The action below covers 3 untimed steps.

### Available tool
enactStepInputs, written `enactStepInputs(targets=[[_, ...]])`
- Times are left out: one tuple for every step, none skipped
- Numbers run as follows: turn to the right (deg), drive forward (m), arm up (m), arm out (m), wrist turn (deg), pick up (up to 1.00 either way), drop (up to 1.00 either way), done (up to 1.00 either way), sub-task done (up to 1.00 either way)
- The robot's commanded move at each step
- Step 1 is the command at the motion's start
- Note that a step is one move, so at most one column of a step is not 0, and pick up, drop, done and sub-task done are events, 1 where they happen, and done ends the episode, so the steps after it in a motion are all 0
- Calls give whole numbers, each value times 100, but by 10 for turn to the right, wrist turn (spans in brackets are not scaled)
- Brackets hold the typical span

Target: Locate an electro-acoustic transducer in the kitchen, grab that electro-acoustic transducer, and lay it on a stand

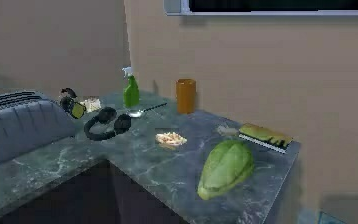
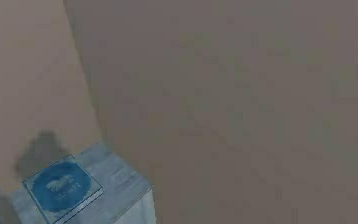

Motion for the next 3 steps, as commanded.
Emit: enactStepInputs(targets=[[-450,0,0,0,0,0,0,0,0],[-450,0,0,0,0,0,0,0,0],[-150,0,0,0,0,0,0,0,0]])
